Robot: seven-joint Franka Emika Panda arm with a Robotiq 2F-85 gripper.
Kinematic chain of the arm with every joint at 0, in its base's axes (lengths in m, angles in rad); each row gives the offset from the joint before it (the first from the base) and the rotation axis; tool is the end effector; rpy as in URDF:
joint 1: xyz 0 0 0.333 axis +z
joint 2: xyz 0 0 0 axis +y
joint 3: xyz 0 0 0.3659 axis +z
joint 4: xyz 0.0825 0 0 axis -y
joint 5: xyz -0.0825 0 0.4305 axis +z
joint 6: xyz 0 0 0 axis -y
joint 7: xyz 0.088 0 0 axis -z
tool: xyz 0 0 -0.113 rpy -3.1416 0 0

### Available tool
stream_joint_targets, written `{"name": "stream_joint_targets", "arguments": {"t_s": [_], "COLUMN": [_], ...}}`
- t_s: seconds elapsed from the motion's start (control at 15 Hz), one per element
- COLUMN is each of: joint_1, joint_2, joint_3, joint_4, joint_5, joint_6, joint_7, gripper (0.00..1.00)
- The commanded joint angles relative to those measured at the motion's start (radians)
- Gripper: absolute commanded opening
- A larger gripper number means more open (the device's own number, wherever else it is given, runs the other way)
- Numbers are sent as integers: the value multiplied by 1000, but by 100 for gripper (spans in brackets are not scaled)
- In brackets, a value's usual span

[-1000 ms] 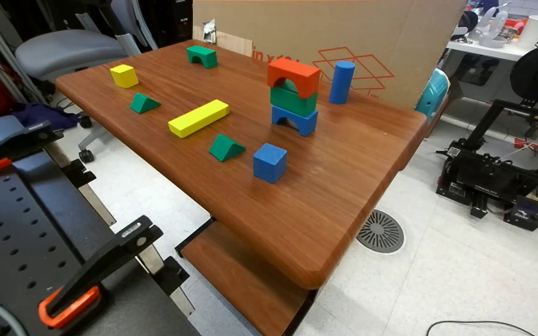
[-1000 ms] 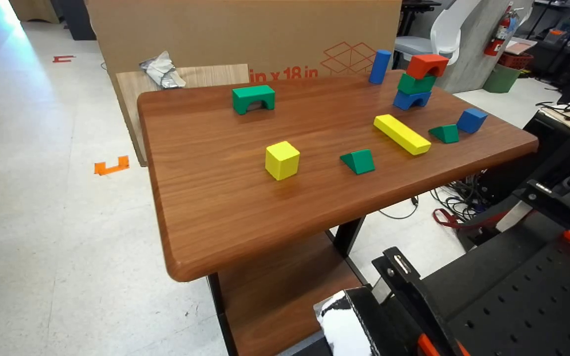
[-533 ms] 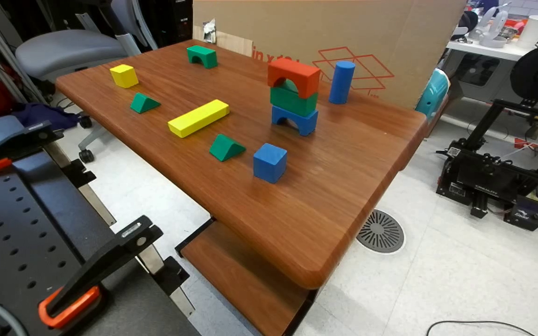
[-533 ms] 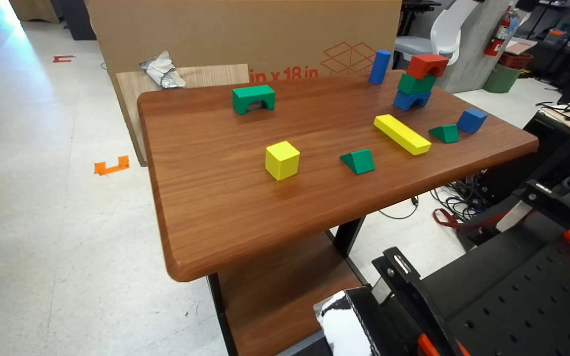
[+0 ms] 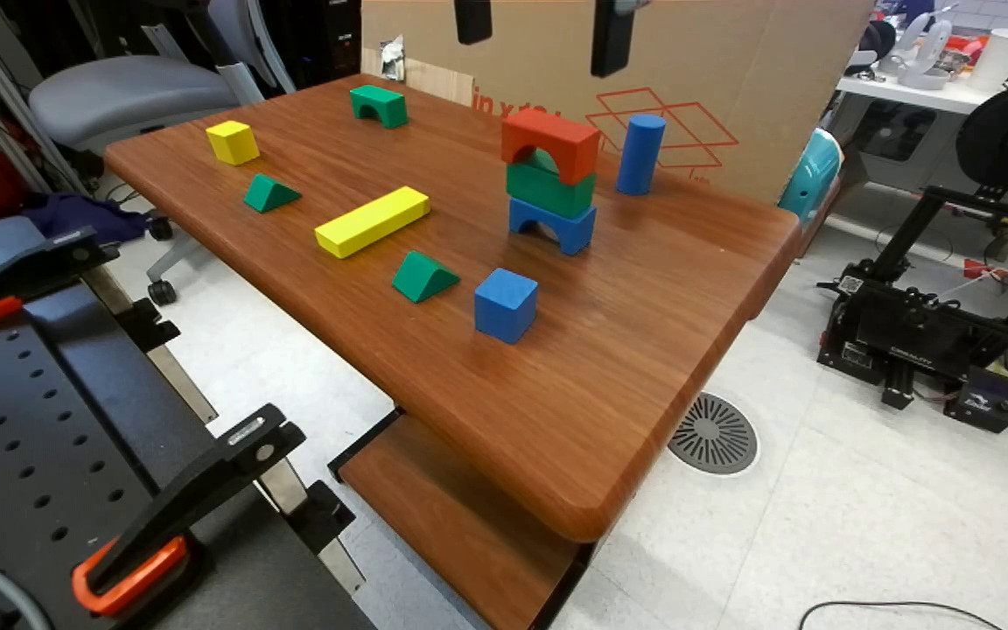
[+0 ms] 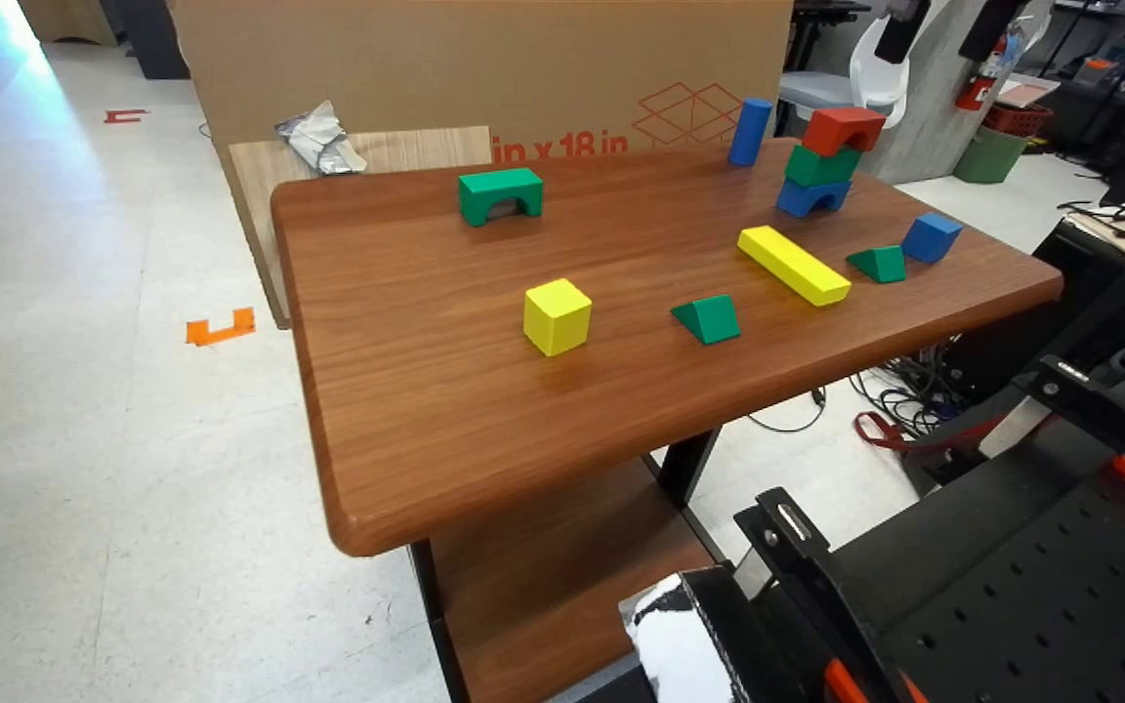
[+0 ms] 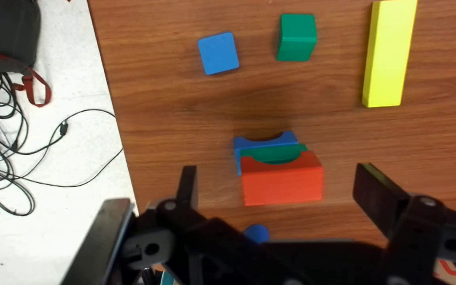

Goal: Remove the orange block from the top of the stack.

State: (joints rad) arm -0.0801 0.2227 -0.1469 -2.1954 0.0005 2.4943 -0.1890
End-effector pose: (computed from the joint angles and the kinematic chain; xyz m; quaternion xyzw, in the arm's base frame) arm 0.5893 -0.1350 0.2990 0.9990 -0.0168 0.0351 0.0237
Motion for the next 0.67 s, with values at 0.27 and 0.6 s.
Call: {"name": "stream_joint_targets", "arguments": {"t_s": [0.27, 0.6], "joint_1": [-40, -45], "joint_2": [125, 149], "joint_3": [28, 58], "joint_4": [128, 146], "joint_5": [-24, -5], "joint_6": [-10, -23], "joint_7": [-30, -48], "gripper": [100, 100]}}
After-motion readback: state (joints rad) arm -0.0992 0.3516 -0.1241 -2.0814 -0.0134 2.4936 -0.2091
